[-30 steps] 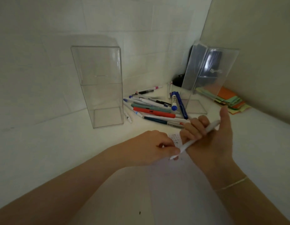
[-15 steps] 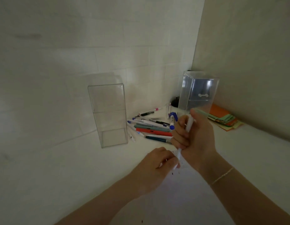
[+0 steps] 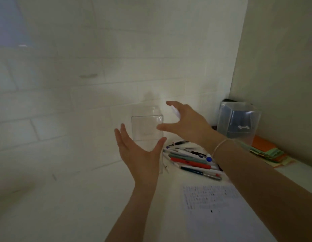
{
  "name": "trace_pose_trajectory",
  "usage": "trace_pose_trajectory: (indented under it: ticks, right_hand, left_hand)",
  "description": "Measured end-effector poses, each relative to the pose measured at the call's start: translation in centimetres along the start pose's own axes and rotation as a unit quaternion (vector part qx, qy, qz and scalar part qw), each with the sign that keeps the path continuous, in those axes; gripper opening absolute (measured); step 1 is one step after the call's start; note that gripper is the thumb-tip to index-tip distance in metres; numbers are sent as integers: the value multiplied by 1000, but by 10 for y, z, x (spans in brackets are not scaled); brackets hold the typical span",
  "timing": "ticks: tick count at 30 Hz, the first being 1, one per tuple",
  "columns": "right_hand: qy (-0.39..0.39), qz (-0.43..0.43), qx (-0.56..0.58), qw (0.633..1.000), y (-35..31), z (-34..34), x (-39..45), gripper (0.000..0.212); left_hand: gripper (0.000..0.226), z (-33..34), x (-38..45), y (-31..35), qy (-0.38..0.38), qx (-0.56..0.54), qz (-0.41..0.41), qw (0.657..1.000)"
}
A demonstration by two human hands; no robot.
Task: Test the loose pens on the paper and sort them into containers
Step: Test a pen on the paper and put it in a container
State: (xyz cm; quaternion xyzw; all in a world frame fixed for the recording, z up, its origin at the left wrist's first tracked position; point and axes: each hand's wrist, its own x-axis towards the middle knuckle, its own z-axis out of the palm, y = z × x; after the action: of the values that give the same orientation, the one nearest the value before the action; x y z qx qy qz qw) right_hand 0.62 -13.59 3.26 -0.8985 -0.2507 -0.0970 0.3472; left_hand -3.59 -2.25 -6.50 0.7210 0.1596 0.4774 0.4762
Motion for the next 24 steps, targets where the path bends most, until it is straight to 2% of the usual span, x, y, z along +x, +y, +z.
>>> trace_pose_trajectory:
  ticks: [3,7,11,19,21,24]
  right_hand:
    - [-78,15,104,991,7,13,26,103]
    - [-137,20,166,976,11,23,40,103]
    - [-124,13,178,976,11,24,44,98]
    - [-112,0,214,970,34,9,37,84]
    - [-111,7,229,967,34,6,40,78]
    - [-117,44,307,943,29,-2,47,57]
  left_hand:
    - [127,15,4,-3,-34,2,-48,998]
    - [127,34,5,-10,-15,22,-61,998]
    - [120,44,3,-10,12,33,-72,997]
    - [119,50,-22,-7,-19,-13,-59,998]
    - [120,50,-23,-8,-22,-31,-65,997]
    - [122,49,-22,-11,-28,-45,-63,997]
